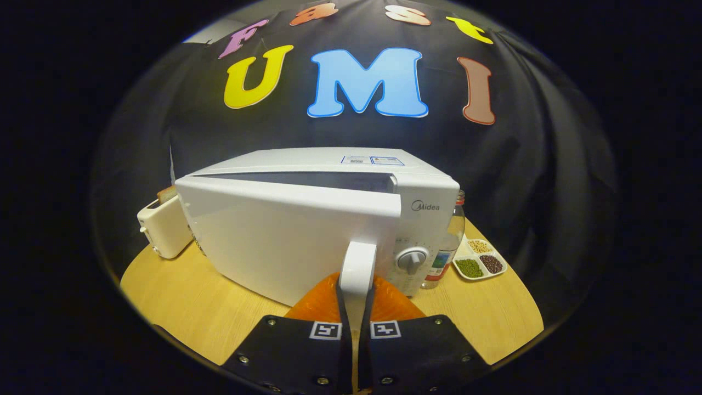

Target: Open the microwave, put the food inside, and close the microwave door.

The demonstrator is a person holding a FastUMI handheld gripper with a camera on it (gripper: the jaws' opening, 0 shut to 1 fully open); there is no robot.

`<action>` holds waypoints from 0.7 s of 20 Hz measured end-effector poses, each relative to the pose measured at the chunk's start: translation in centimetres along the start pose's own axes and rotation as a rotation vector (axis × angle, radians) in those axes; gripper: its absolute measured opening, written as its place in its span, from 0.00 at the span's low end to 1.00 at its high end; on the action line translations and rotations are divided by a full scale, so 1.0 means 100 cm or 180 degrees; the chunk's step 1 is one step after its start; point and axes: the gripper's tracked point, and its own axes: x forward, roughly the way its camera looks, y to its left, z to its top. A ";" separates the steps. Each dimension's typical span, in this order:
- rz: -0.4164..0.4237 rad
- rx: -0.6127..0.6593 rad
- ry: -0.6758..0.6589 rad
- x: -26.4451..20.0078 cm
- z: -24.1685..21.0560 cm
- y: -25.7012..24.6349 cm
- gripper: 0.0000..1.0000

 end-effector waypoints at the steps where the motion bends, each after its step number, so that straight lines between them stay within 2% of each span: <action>1: 0.0008 -0.0012 -0.0017 -0.010 -0.004 0.006 0.05; 10: -0.0041 0.0082 -0.0062 -0.068 -0.032 0.049 0.06; 14: 0.0039 0.0166 -0.0041 -0.089 -0.041 0.070 0.13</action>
